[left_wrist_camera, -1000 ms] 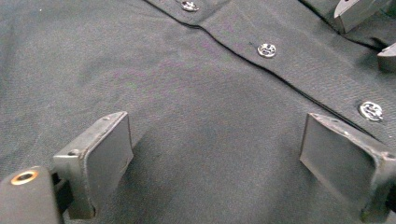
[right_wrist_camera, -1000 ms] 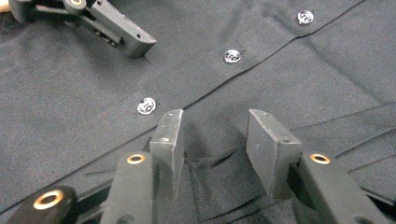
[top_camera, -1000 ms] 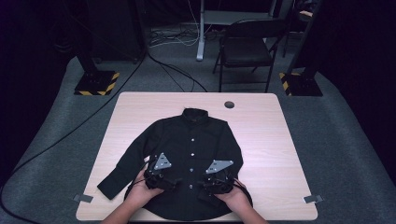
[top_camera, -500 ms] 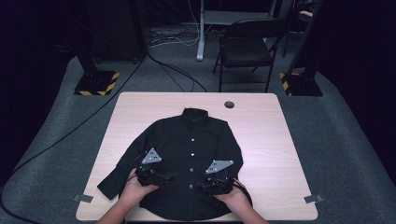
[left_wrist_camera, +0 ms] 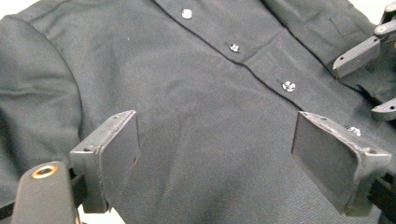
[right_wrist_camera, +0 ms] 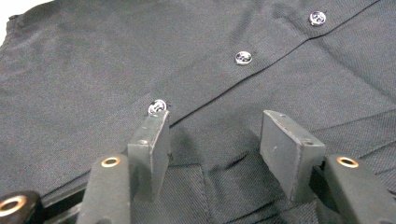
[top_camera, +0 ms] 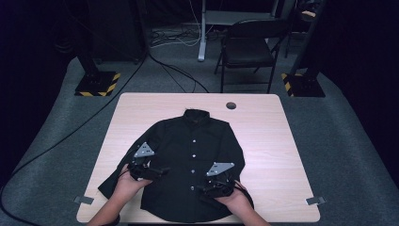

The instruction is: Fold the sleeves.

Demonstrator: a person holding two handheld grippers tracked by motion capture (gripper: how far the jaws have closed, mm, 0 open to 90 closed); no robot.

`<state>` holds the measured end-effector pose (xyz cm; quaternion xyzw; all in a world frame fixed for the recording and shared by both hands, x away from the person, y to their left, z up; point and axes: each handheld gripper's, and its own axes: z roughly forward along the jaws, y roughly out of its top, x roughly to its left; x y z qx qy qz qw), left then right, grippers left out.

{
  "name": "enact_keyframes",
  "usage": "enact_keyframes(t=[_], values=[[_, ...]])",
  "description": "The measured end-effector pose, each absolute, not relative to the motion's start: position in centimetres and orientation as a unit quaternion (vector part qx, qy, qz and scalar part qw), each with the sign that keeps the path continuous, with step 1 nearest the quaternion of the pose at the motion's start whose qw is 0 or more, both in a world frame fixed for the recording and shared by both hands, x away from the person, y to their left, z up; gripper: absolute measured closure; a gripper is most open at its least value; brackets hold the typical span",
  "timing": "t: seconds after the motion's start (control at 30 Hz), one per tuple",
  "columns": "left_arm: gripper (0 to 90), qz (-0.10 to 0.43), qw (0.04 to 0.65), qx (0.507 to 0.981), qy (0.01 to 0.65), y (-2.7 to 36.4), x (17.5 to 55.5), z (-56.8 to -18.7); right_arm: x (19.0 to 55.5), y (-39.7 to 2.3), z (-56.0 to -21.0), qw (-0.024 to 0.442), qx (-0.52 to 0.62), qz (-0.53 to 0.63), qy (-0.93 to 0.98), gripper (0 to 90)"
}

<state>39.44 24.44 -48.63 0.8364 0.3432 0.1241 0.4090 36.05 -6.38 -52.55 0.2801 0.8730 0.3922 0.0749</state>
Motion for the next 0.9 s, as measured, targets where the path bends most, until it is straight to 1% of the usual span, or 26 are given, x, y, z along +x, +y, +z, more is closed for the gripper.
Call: enact_keyframes(t=[0.17,0.3,0.5,0.73,0.9], values=[[18.3,0.131,0.415,0.832,0.344,25.0,39.3,-47.9,36.0,-6.3,-52.6,0.077,0.278,0.393,0.873,40.6],[19.6,0.117,0.428,0.826,0.347,25.7,39.2,-47.6,36.0,-6.3,-52.6,0.077,0.276,0.394,0.873,39.9],[22.6,0.116,0.418,0.829,0.354,26.9,38.8,-47.5,35.8,-6.3,-52.7,0.080,0.274,0.395,0.873,38.7],[23.4,0.118,0.419,0.823,0.364,28.5,38.4,-47.4,35.8,-6.3,-52.7,0.081,0.276,0.397,0.871,38.0],[26.1,0.125,0.419,0.818,0.373,29.5,38.1,-47.4,35.8,-6.3,-52.8,0.083,0.276,0.398,0.871,37.7]])
